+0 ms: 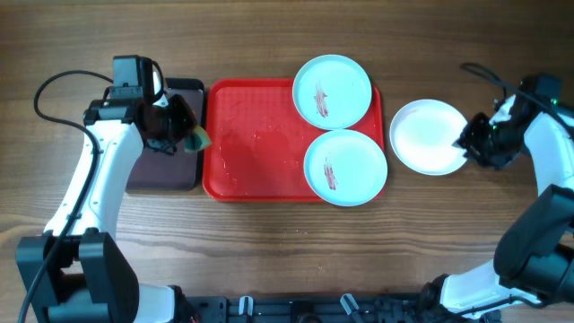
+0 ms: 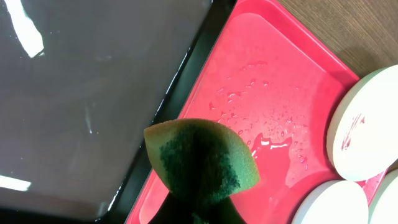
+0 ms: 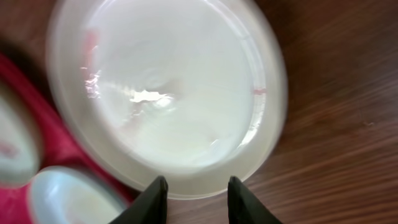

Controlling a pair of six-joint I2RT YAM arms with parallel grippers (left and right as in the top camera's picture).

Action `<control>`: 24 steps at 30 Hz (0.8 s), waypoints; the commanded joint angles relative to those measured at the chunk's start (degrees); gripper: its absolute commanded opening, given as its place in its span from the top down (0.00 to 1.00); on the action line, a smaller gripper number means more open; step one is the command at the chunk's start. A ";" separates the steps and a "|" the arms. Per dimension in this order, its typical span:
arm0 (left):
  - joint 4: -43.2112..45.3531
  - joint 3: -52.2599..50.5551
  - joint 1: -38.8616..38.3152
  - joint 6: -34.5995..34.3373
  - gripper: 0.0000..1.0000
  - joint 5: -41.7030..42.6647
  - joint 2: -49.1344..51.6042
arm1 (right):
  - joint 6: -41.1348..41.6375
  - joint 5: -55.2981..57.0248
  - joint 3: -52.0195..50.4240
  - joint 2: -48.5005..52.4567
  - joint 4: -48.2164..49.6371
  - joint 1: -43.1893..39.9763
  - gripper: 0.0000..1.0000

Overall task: Clean dirty plates on tray and stack at the side
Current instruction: 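Release the white plate and move right gripper to the lower blue plate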

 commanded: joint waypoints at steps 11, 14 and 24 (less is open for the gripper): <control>0.00 0.04 -0.17 -0.72 0.96 -0.15 0.35 | -6.69 -4.85 -5.09 -2.67 -3.06 16.65 0.66; 0.00 0.04 -0.17 -0.72 0.96 -0.15 0.35 | -5.90 -4.35 -7.93 -2.67 -0.85 19.12 0.66; 0.00 0.04 -0.17 -0.72 0.96 -0.15 0.35 | -5.27 -1.51 -14.19 -2.67 6.14 25.59 0.67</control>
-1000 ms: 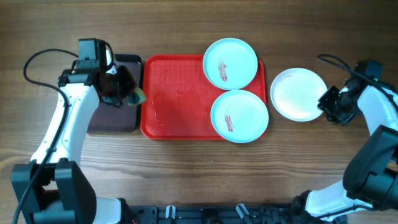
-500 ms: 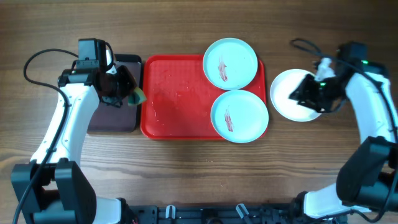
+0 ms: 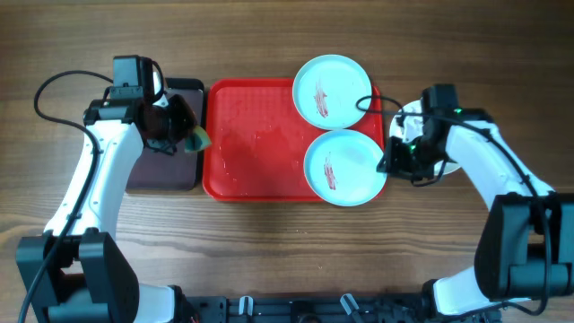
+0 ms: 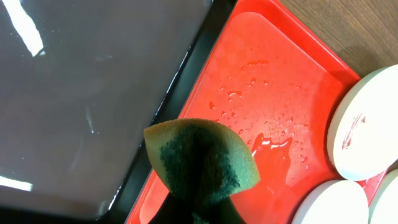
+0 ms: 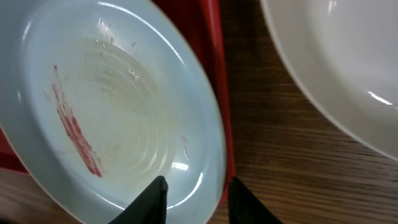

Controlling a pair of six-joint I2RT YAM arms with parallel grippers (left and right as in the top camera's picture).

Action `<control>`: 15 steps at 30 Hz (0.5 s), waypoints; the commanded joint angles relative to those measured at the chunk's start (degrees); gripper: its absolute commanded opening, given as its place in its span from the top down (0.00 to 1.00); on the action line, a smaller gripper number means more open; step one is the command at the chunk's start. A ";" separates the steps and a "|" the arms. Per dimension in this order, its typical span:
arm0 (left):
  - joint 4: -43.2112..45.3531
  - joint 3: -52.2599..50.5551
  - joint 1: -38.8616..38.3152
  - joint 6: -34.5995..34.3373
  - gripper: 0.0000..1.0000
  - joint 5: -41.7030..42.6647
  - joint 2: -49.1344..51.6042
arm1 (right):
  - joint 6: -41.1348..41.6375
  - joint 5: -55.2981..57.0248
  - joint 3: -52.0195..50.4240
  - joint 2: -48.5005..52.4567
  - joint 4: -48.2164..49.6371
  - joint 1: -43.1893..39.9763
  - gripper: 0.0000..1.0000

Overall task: Clean dirty plates on tray and stack at the side
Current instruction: 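Release the white plate and move right gripper to the lower blue plate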

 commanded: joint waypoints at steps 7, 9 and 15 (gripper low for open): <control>0.17 0.04 -0.17 -0.70 0.96 -0.15 0.35 | 2.19 5.46 -3.85 -0.42 2.91 2.58 0.79; 0.17 0.04 -0.17 -0.70 0.96 -0.15 0.35 | 2.19 5.46 -3.82 -0.42 2.95 2.58 0.85; 0.15 0.04 -0.17 -0.70 0.96 -0.15 0.35 | 2.16 2.23 -3.63 -0.44 2.91 2.62 0.96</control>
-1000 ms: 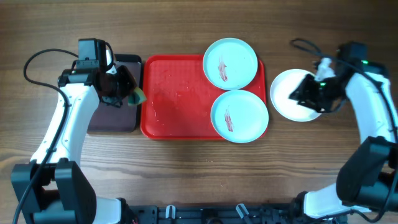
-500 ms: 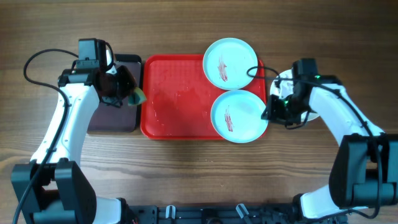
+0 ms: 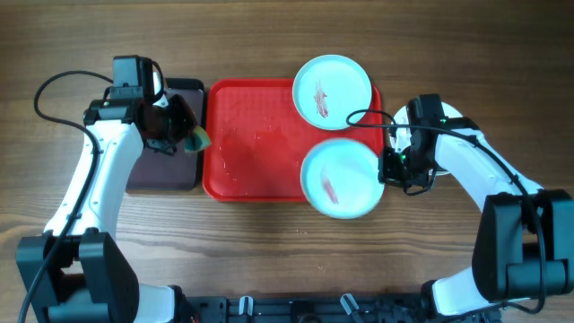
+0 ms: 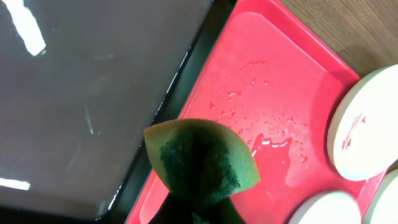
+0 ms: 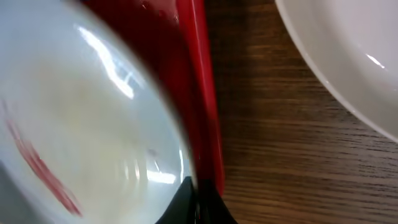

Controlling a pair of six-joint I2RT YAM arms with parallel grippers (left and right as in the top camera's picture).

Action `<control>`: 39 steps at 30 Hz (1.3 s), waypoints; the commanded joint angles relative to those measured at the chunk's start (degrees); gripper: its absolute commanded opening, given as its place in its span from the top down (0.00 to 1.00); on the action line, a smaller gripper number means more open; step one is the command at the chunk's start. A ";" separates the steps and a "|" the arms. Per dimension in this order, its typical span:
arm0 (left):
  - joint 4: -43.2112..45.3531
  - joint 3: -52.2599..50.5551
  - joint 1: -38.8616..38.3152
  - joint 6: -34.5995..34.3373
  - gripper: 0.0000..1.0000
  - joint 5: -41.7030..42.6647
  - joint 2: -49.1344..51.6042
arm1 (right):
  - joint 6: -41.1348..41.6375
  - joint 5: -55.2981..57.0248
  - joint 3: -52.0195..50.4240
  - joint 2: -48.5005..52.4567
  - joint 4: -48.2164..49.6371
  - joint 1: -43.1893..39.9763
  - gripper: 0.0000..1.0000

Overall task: Clean dirty plates on tray and stack at the side
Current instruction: 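Release the white plate and move right gripper to the lower blue plate, then pinch the lower blue plate rim and drag it toward tray center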

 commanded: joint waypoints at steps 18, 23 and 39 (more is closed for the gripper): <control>0.13 0.04 -0.17 -0.72 0.96 -0.15 0.35 | 34.53 -1.42 0.35 -0.48 18.38 22.73 0.96; 0.09 0.04 -0.17 -0.72 0.96 -0.15 0.35 | 43.12 9.73 0.33 0.09 25.18 30.32 0.96; 0.13 0.04 -0.17 -0.72 0.96 -0.15 0.35 | 29.35 11.37 0.28 1.01 31.63 32.20 0.55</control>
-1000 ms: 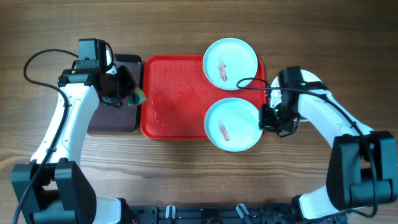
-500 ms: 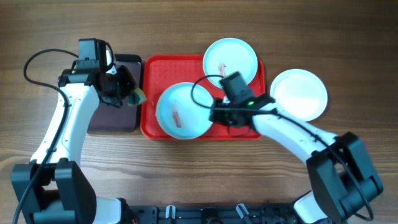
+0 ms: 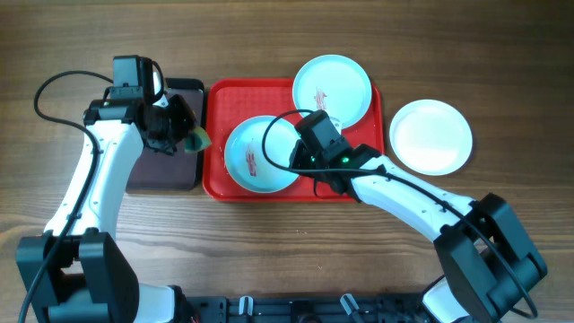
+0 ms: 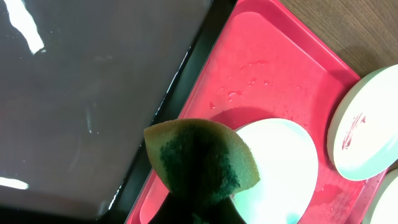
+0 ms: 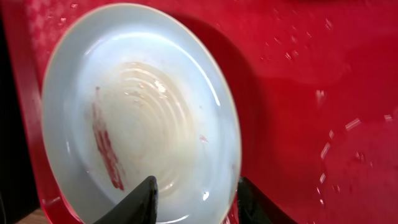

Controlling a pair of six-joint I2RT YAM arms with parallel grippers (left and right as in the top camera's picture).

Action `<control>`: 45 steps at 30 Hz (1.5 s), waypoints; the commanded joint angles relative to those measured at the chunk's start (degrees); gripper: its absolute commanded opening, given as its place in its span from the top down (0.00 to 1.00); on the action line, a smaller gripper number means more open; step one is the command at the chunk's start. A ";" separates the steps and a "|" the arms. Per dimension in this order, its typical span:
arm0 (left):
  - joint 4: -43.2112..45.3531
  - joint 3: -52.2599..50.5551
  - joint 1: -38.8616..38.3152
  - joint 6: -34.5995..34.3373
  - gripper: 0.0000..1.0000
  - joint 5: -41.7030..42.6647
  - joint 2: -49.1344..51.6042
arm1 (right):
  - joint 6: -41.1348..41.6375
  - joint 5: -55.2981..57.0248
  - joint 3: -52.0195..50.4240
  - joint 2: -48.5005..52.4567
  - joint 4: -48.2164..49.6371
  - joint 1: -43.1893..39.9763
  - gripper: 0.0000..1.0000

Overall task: Clean dirty plates on tray and stack at the side
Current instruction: 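Pinch the lower blue plate rim and drag it toward tray center, then move the sponge with left gripper onto the blue plate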

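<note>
A pale blue plate (image 3: 260,154) with a red streak lies in the left half of the red tray (image 3: 350,184). My right gripper (image 3: 303,154) is open at its right rim, and in the right wrist view the plate (image 5: 137,112) fills the space ahead of the gripper (image 5: 198,202), its edge between the spread fingers. A second streaked plate (image 3: 332,90) sits at the tray's far right corner. My left gripper (image 3: 190,139) is shut on a green-and-yellow sponge (image 4: 199,158) over the tray's left edge. A clean white plate (image 3: 432,136) rests on the table to the right.
A dark flat tray (image 3: 166,170) lies left of the red tray, under my left arm. Water drops and a wet patch show on the red tray floor (image 5: 323,93). Bare wood table (image 3: 287,36) surrounds both trays.
The streaked plate was at the tray's front right, overhanging the front edge, with my right gripper shut on its rim. It now lies in the tray's left half and the gripper is open. The left arm is unmoved.
My right gripper stood open at the clean white plate on the table. Then it was open at the right rim of the near dirty plate, then shut on that rim. Now that plate is near the sponge, released. The left gripper held the sponge still throughout.
</note>
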 commanded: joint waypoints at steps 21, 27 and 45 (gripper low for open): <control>0.42 0.04 -3.89 1.03 0.96 -2.32 0.83 | -26.86 -12.79 10.27 16.24 -1.16 -7.80 0.77; 0.87 0.04 -7.65 1.01 0.96 -3.17 3.26 | -20.96 -12.74 10.27 16.24 -2.60 -7.80 0.96; 7.82 0.04 -15.85 9.94 0.96 -3.61 16.13 | -15.39 -14.01 10.27 16.24 -4.66 -7.80 0.96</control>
